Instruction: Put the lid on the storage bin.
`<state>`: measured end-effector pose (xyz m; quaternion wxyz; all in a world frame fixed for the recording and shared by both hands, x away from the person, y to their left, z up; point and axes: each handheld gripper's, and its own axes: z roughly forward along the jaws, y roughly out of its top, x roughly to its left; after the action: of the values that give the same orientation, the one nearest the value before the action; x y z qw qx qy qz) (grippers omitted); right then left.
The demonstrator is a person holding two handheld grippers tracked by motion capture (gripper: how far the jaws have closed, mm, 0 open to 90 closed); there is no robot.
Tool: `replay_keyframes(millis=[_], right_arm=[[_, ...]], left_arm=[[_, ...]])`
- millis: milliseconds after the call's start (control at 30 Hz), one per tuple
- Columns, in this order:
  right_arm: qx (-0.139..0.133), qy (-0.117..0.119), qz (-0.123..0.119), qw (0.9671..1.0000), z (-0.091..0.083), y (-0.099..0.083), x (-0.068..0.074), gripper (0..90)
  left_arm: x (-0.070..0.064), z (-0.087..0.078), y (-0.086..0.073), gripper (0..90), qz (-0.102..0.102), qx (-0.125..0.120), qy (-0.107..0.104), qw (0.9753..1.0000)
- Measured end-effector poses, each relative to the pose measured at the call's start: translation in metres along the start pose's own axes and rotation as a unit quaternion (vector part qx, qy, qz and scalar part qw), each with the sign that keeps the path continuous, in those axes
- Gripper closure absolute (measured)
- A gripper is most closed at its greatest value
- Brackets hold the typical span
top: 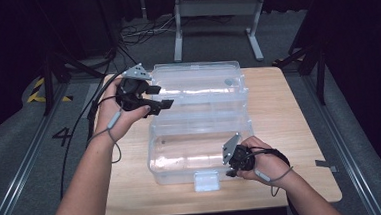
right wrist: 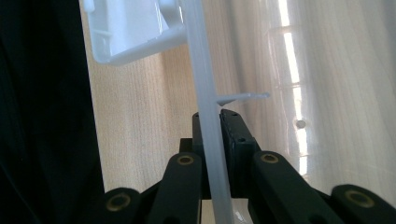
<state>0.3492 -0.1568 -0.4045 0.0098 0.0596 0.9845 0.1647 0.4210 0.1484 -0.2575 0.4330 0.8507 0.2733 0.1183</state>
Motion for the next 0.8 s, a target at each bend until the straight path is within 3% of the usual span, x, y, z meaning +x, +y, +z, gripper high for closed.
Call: replay_keyframes(millis=[100,167,333,533,800], right_arm=[[-0.009,0.002,0.002,1.0000,0.001,-0.001,-0.001,85.2],[-0.010,0.008,0.011,0.9999,0.000,-0.002,-0.001,85.2],[-0.013,0.000,0.005,0.9999,0.001,-0.002,-0.001,85.0],[-0.024,-0.001,0.018,0.9996,0.001,-0.006,0.000,84.4],[-0.033,-0.006,0.020,0.9992,0.001,-0.008,0.002,83.9]], left_arm=[[-0.001,0.003,0.006,40.0,-0.003,-0.010,-0.016,0.9998],[0.000,0.006,0.010,39.9,0.002,-0.008,-0.015,0.9999],[0.005,0.020,0.020,40.0,0.016,0.011,-0.016,0.9997],[0.005,0.039,0.031,41.2,0.028,0.014,-0.044,0.9986],[0.006,0.064,0.036,40.1,0.053,0.042,-0.031,0.9973]])
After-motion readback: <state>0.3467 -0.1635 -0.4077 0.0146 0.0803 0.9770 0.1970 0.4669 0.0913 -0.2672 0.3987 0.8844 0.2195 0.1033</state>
